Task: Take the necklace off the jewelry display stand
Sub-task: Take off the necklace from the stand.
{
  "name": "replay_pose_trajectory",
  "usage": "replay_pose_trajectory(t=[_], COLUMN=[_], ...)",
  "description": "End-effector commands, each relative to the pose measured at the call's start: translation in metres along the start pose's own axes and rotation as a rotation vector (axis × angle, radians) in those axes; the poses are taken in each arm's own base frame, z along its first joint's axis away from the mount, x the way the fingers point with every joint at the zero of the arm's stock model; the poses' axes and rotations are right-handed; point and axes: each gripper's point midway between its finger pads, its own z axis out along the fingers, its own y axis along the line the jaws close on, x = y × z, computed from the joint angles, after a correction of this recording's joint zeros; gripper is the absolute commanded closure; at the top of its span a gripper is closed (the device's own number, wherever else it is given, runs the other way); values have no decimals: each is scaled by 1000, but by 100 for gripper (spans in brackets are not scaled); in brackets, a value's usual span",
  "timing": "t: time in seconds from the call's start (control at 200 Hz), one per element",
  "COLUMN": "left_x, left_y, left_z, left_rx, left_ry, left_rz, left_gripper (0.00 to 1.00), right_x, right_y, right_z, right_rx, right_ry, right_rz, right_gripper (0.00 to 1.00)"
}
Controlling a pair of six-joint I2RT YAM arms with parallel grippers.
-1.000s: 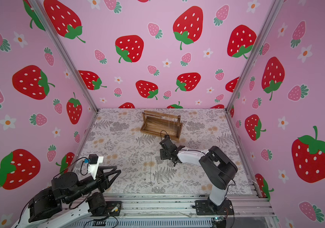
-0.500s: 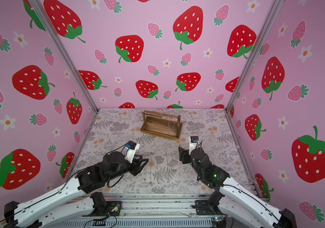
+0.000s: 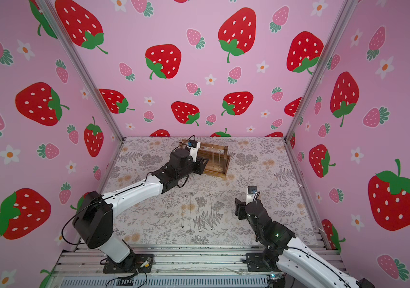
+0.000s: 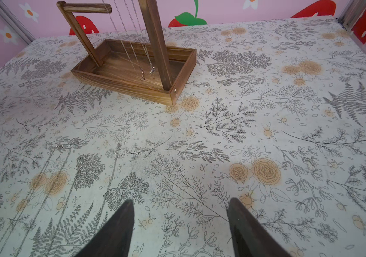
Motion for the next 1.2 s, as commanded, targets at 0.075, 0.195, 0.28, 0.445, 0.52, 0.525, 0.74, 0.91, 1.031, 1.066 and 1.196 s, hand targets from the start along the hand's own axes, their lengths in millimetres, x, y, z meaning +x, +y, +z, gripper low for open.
replay_pose_trajectory(t=[0.075,0.195,0.28,0.445,0.52,0.525,0.74,0.91,1.031,1.066,1.196], left_x=[-33,-34,-35,-37,-38,-38,-41,-43,-47,-47,-49], left_y=[-12,-10,-10,-7,-7,-7,-5,-7,-9,-9,-8], left_z=[20,30,36,44,46,46,49,48,46,46,44], left_rx=[43,40,44,36,36,36,24,29,36,36,31], left_ry=[-81,-76,-76,-80,-81,-82,-82,-87,-90,-90,-92], left_rz=[24,29,29,30,28,28,37,40,40,42,45], left_gripper=[64,66,66,67,68,68,70,80,85,86,92], right_x=[-1,-1,-2,-1,-1,-1,-1,-1,0,0,0], right_y=[-5,-5,-5,-5,-5,-6,-4,-4,-3,-3,-3], right_z=[1,1,0,0,1,1,1,1,2,2,2], right_rx=[27,27,26,26,27,27,23,20,19,21,19], right_ry=[-14,-16,-18,-17,-16,-16,-14,-12,-8,-7,-6], right_rz=[16,19,20,19,19,18,18,17,14,14,13], right_gripper=[33,33,33,33,33,33,33,34,34,34,34])
